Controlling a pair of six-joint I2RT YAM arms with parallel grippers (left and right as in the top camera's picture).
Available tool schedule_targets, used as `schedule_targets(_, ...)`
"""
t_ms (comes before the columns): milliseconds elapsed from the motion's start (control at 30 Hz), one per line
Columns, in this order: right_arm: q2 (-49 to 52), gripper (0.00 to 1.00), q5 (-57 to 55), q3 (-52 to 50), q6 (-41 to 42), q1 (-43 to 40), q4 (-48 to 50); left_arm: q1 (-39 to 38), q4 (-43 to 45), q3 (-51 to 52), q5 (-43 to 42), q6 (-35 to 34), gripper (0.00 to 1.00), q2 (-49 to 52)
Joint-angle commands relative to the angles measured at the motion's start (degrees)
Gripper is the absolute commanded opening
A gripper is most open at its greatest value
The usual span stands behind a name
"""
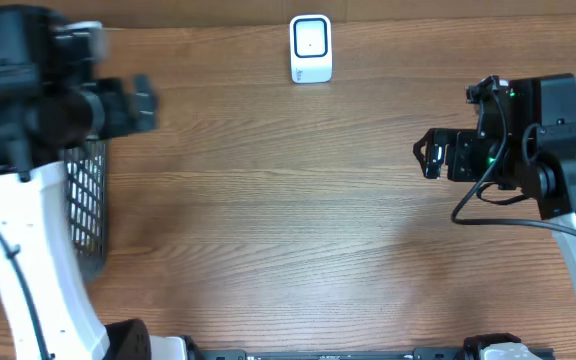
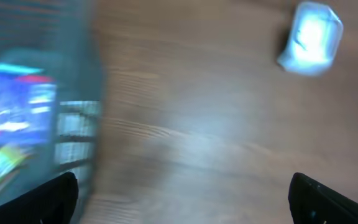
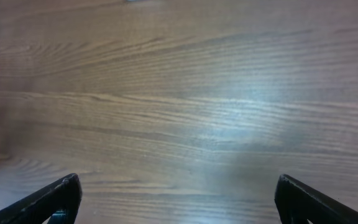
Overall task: Scan the item barcode
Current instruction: 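Move the left gripper into the basket toward the white Pantene tube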
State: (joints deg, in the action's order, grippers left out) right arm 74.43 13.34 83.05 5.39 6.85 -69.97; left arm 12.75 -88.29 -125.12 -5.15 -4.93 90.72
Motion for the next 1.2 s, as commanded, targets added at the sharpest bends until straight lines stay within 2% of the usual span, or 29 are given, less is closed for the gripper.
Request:
schedule_targets(0,-0.31,1.0,1.09,1.57,0.57,0.26,-0.46,10.03,0.04,-4.31,1.51,-4.63,1.0,-1.53)
schedule_targets(100,-0.31,1.0,1.09,1.57,0.57,0.26,-0.68,19.15,0.0,-4.79,1.84,-6.82,1.0,-1.6)
schedule_targets(267,-0.31,1.0,0.9,1.57,0.59,0.26,-0.74,29.66,-1.86,-2.78,1.7,-9.49,1.0,0.13)
schedule_targets(333,-0.31,1.0,0.87,1.57,0.57,0.26,-0.72,32.48,-1.77,-0.35,1.99,-9.46,0.93,0.83)
schedule_targets(433,-0.31,1.0,0.85,1.57,0.57,0.26,-0.83,35.54,0.46,4.66,2.14,-11.17,0.9,1.88)
schedule_targets(667,-0.31,1.0,0.66,1.57,0.57,0.26,-0.98,36.41,8.52,16.59,2.78,-12.09,0.91,3.08)
schedule_targets(967,-0.31,1.0,0.66,1.57,0.59,0.26,-0.9,36.06,15.32,32.26,2.49,-7.23,0.93,5.44)
schedule_targets(1167,-0.31,1.0,0.66,1.57,0.59,0.26,-0.83,35.91,23.58,44.19,-1.95,-0.94,0.96,5.55)
